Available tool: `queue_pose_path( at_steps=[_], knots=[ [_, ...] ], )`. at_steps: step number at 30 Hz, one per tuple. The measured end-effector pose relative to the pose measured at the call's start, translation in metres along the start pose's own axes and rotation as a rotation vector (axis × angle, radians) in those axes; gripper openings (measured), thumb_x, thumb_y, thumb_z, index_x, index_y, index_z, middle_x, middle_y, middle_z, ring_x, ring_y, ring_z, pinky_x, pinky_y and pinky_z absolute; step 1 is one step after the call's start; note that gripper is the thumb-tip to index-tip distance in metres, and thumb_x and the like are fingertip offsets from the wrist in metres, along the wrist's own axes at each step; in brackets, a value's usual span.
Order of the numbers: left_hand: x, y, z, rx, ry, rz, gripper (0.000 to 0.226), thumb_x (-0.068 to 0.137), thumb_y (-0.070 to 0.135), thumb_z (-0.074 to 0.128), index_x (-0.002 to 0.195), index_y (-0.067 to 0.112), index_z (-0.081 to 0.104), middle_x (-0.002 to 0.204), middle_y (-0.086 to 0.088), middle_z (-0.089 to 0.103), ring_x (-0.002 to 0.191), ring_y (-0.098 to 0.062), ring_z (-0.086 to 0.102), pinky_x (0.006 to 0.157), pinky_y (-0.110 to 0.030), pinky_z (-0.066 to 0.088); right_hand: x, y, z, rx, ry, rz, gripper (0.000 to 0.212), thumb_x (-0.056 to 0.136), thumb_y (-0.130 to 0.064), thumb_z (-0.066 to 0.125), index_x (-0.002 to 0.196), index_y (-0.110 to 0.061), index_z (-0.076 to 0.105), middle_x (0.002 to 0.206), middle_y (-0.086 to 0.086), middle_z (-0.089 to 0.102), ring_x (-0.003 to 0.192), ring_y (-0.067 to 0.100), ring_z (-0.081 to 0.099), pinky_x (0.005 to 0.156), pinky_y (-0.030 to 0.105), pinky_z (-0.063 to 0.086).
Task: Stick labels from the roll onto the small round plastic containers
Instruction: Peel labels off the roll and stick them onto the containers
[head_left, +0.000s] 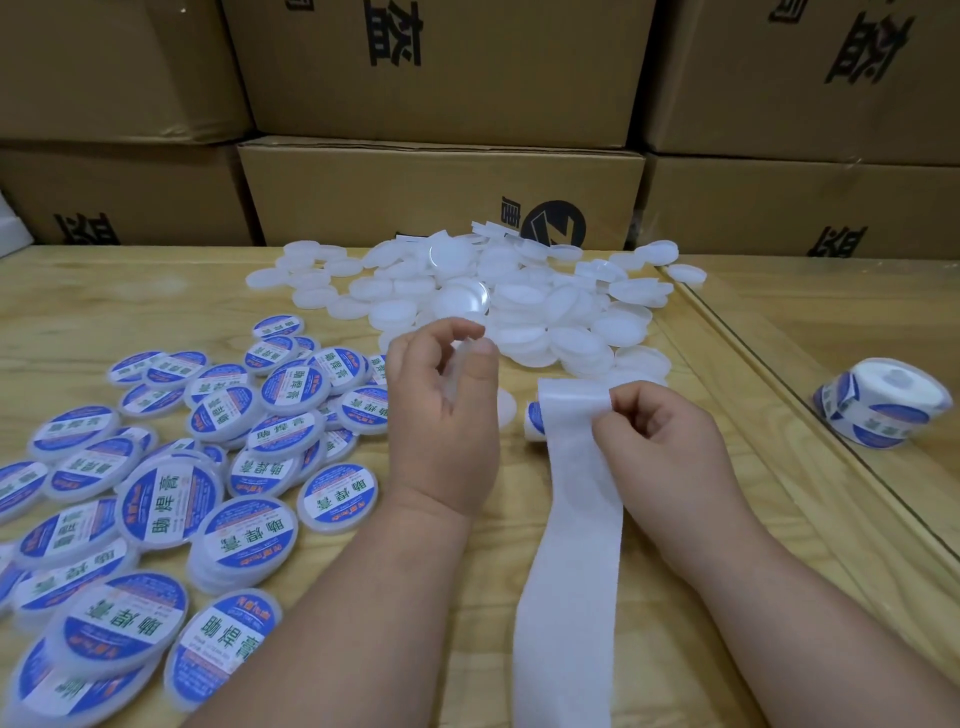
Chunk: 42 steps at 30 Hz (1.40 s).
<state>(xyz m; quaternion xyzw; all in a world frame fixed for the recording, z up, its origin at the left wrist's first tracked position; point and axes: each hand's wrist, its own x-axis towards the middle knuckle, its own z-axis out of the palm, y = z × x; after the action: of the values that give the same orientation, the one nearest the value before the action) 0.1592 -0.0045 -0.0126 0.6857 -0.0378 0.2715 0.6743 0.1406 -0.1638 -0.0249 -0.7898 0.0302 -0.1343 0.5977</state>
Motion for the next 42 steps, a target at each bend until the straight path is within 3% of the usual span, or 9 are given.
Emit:
queue_pose_path(
  at_steps=[3,7,14,19,24,29,32,37,42],
  knots=[
    [-0.0023,-0.0004,0.0026,-0.095,-0.090,0.002,0.024,0.079,0.051,0.054,0.091,0.031,0.059,0.082,0.019,0.060,0.073,-0.006,0.055,0.067,-0.019,0.044,0.0000,0.0016,0.0002,-0.002,0.018,-0.051,0.020,0.090,-0.022,0.066,0.072,-0.013,0.061,0.056,-0.013,0.047,0.050,0.008,0.040,0.046,0.017,0.035],
    [-0.0066,-0.0021,0.0072,-0.028,-0.242,-0.019,0.019,0.077,0.043,0.069,0.090,0.035,0.057,0.088,0.013,0.066,0.088,-0.020,0.064,0.084,-0.042,0.055,0.0001,0.0008,0.0002,-0.012,0.004,-0.079,0.022,0.093,-0.023,0.068,0.074,-0.014,0.062,0.057,-0.013,0.050,0.052,0.008,0.043,0.048,0.018,0.037],
    [-0.0073,-0.0061,0.0075,0.137,-0.362,-0.053,0.018,0.082,0.029,0.061,0.095,0.039,0.056,0.105,0.022,0.069,0.105,0.001,0.063,0.088,-0.025,0.047,-0.0022,-0.0032,0.0002,0.061,-0.058,-0.013,0.027,0.091,-0.018,0.069,0.065,-0.014,0.062,0.056,-0.006,0.049,0.053,0.013,0.041,0.050,0.026,0.036],
    [-0.0076,-0.0062,0.0081,0.126,-0.362,-0.069,0.023,0.081,0.024,0.060,0.096,0.040,0.057,0.099,0.020,0.070,0.101,0.001,0.065,0.082,-0.022,0.048,-0.0025,-0.0035,0.0009,0.018,-0.082,-0.042,0.011,0.090,-0.013,0.065,0.081,-0.017,0.070,0.062,-0.002,0.057,0.054,0.014,0.044,0.055,0.029,0.037],
    [-0.0066,-0.0052,0.0076,0.142,-0.329,-0.066,0.024,0.079,0.025,0.059,0.096,0.042,0.057,0.099,0.019,0.069,0.096,-0.007,0.065,0.080,-0.034,0.057,-0.0049,-0.0068,-0.0002,0.093,-0.080,-0.059,0.018,0.073,-0.019,0.056,0.081,-0.010,0.069,0.087,-0.001,0.071,0.074,0.029,0.058,0.069,0.036,0.046],
    [-0.0061,-0.0036,0.0084,0.130,-0.325,-0.105,0.020,0.080,0.032,0.064,0.096,0.043,0.057,0.101,0.017,0.071,0.099,-0.010,0.067,0.086,-0.048,0.058,-0.0035,-0.0037,-0.0002,0.189,-0.132,-0.104,0.024,0.067,-0.011,0.047,0.073,0.004,0.064,0.112,-0.012,0.073,0.104,0.013,0.067,0.082,0.033,0.050],
    [-0.0060,-0.0037,0.0085,0.136,-0.341,-0.098,0.024,0.080,0.034,0.067,0.097,0.044,0.056,0.103,0.020,0.071,0.102,-0.008,0.067,0.089,-0.047,0.057,-0.0029,-0.0024,-0.0005,0.227,-0.172,-0.106,0.024,0.069,-0.009,0.046,0.071,-0.002,0.069,0.117,-0.010,0.072,0.112,0.012,0.067,0.084,0.029,0.051],
    [-0.0061,-0.0032,0.0082,0.147,-0.380,-0.078,0.027,0.078,0.031,0.069,0.100,0.040,0.055,0.097,0.020,0.071,0.096,-0.009,0.069,0.087,-0.046,0.058,-0.0056,-0.0068,0.0012,0.160,-0.174,-0.105,0.017,0.094,-0.021,0.068,0.080,-0.017,0.076,0.093,0.002,0.073,0.082,0.015,0.069,0.070,0.026,0.052],
    [-0.0072,-0.0044,0.0082,0.144,-0.384,-0.062,0.026,0.081,0.031,0.069,0.098,0.043,0.055,0.096,0.020,0.071,0.094,-0.008,0.068,0.084,-0.041,0.059,-0.0051,-0.0069,-0.0002,0.091,-0.118,-0.036,0.015,0.093,-0.032,0.069,0.086,-0.020,0.075,0.083,0.008,0.073,0.070,0.015,0.064,0.063,0.034,0.050]
  ],
)
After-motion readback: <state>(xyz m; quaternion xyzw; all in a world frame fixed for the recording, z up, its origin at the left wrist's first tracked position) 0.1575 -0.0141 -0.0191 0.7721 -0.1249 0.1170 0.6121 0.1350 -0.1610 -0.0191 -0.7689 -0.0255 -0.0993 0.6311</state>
